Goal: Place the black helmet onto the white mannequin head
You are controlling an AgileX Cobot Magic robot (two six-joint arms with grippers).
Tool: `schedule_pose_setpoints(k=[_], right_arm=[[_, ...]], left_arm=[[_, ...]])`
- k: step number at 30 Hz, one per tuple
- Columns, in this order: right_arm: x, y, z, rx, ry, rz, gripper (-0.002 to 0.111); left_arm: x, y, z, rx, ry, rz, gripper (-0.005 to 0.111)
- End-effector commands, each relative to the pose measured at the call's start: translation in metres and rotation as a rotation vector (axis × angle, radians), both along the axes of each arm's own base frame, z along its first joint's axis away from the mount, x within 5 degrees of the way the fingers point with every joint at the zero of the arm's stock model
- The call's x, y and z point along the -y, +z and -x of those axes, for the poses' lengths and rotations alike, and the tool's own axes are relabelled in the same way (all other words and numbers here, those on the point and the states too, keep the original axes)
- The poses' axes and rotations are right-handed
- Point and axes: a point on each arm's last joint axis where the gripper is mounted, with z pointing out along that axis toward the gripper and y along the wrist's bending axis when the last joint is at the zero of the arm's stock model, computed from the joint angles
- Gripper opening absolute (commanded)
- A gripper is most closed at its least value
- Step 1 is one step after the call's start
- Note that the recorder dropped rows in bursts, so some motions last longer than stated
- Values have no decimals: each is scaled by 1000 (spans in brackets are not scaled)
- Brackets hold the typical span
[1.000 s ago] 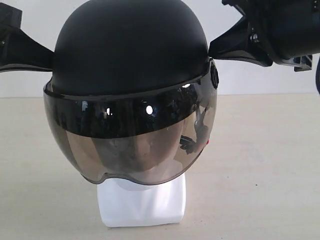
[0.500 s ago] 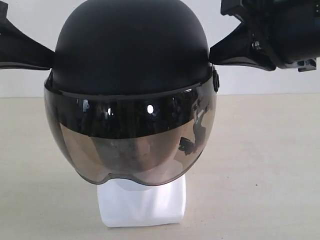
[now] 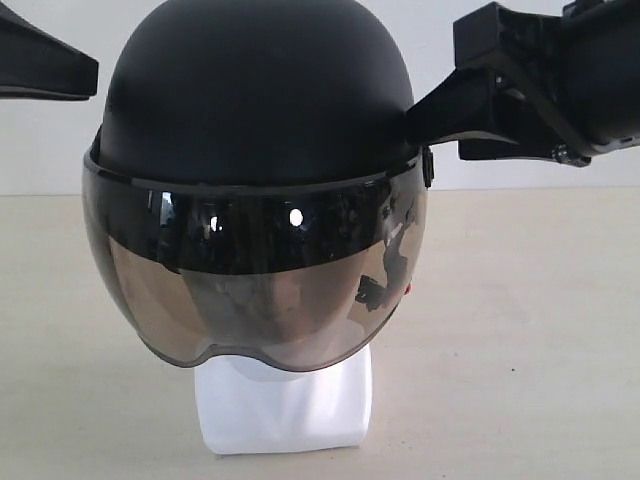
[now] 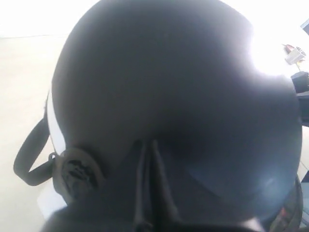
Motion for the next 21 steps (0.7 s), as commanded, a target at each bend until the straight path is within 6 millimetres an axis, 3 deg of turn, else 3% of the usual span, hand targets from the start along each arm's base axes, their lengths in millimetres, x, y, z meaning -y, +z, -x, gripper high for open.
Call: schedule_pose_setpoints(k=[1,9,12,17,21], right_arm=[[0,0,2,1,12,9,52],[11,15,18,108,2,47,51],[20,26,32,169,-24,69,39],[28,40,54,240,-20,48,2],[28,42,58,243,-6,46,0]], left_arm=[[1,9,6,29,-7,5,4],[2,21,33,71,-61,-4,4],[0,31,49,125,-58,1,4],[1,36,69,126,-107,2,4],[2,38,72,123,-122,29,4]])
